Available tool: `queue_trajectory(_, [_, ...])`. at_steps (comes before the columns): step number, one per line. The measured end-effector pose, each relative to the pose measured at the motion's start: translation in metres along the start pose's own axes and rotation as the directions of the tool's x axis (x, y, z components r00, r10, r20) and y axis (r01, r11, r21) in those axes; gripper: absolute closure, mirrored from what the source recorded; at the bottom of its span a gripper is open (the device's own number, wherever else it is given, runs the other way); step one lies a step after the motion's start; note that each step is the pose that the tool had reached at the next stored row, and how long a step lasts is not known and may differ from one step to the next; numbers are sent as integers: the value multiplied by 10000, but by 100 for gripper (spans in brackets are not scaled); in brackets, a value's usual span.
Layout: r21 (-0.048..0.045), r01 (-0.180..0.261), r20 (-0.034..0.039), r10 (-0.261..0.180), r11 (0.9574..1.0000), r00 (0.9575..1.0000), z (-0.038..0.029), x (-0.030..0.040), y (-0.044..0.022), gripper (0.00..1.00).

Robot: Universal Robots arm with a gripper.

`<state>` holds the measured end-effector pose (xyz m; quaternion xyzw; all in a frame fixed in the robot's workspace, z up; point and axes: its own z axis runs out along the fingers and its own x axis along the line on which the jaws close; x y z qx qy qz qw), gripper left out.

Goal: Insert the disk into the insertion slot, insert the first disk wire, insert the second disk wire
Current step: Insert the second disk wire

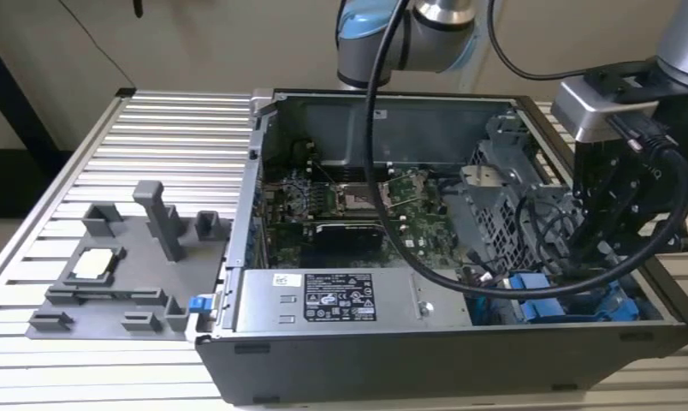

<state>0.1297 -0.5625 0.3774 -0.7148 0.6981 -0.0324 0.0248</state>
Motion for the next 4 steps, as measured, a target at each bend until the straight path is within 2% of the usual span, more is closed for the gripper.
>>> queue_trajectory(4, [0,0,-2,0,10000,10000,-3,0,0,76])
